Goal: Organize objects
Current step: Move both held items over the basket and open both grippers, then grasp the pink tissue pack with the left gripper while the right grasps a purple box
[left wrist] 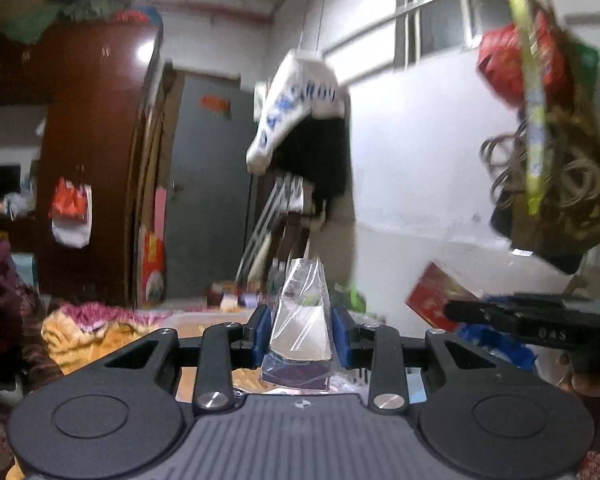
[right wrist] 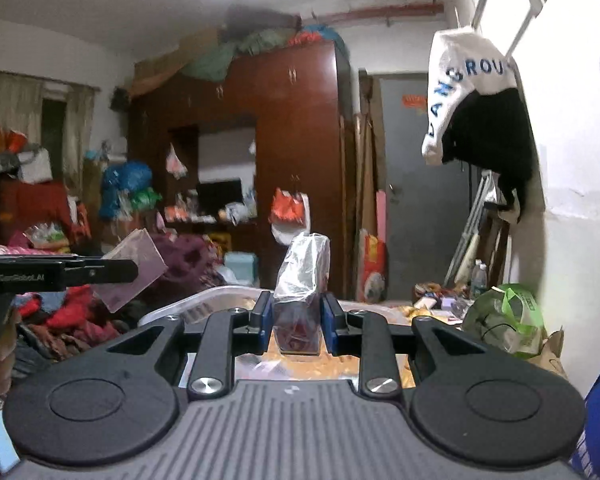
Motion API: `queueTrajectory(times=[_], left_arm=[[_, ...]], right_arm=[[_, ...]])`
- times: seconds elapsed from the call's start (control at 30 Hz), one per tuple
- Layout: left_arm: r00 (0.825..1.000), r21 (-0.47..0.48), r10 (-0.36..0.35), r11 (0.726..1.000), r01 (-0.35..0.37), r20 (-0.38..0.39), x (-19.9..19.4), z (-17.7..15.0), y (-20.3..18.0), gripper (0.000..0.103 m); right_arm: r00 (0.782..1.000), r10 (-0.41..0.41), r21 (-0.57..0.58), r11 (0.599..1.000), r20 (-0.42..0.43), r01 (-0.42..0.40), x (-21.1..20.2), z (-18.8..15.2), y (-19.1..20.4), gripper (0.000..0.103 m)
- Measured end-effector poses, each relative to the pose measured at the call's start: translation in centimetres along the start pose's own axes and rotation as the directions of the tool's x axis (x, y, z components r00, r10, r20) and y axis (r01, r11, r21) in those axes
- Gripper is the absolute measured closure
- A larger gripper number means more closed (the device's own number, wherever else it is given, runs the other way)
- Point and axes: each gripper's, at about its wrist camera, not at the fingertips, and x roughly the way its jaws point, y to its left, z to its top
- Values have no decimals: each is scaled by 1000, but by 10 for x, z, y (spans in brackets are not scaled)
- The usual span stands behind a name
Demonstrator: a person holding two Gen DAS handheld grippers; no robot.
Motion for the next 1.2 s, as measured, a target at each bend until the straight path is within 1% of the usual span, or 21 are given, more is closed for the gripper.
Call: queueTrajectory(times=[0.07,0.13,0.17,0.2,0.23,0.27,0.3,0.33,0.4,0.47,0.57,0.67,0.77,0.8,0.83,0.9,1.0,1.07,1.1,1.13,1.2], left_arm=[[998,7,41,999,-41,-48,22,2,-2,66],[996,11,43,999,-43,-79,37,1,-2,64],[996,0,39,999,-39,-78,42,-1,0,56],[996,-11,48,999,-49,-78,46,-1,3,47],[994,-25,68,997,-70,-81,49,-1,5,23],[993,-35,83,996,-86,-86,51,-1,7,17],[993,-31,84,996,-87,-81,50,-1,8,18],[995,-21,82,996,-84,-63,43,-1,8,18],[997,18,80,997,-80,16,13,-9,3,18],[996,36,65,997,-67,58,-23,-26,0,14],[998,31,65,997,-65,0,-62,-67,-3,13],[993,34,109,994,-108,-51,-79,-110,-6,13],[985,29,129,992,-126,-113,-79,-132,-7,13],[982,36,131,991,-127,-139,-76,-135,-7,13],[977,47,139,990,-133,-164,-71,-139,-7,13],[969,61,161,986,-152,-188,-65,-142,-4,13],[966,41,140,990,-134,-217,-56,-144,-1,13],[968,43,118,993,-112,-222,-56,-145,-1,13],[966,56,131,991,-121,-225,-56,-147,-3,13],[960,71,153,988,-140,-233,-55,-148,-5,13],[946,87,194,980,-177,-261,-50,-150,-6,13]], right_arm=[[998,-5,12,1000,-60,5,27,8,-7,74],[996,-4,2,1000,-92,4,44,7,-8,74],[995,0,-14,1000,-99,-1,49,5,-8,74],[995,1,-20,1000,-104,-3,55,4,-8,70],[995,2,-22,1000,-104,-4,57,1,-8,47],[993,-8,-19,1000,-114,6,57,-1,-8,33],[994,-31,-21,999,-106,29,55,-3,-7,14],[996,-47,-30,999,-80,45,45,-5,-5,8],[998,-33,-33,999,-50,31,22,-11,-3,0],[999,-9,11,1000,-36,10,-8,-25,-1,0],[996,1,64,998,-86,4,-44,-60,-1,0],[995,-23,99,995,-93,33,-81,-106,6,0],[996,39,114,993,-76,-30,-99,-132,15,1],[995,53,115,992,-83,-43,-101,-138,18,7],[992,66,106,993,-106,-55,-98,-141,21,21],[985,65,79,995,-157,-53,-86,-141,21,39],[973,109,118,989,-202,-86,-71,-148,15,40],[975,108,142,987,-192,-81,-69,-151,10,40],[976,106,150,986,-188,-78,-70,-151,7,44],[978,93,152,986,-187,-64,-72,-151,5,55],[978,75,148,988,-194,-46,-81,-152,6,63]])
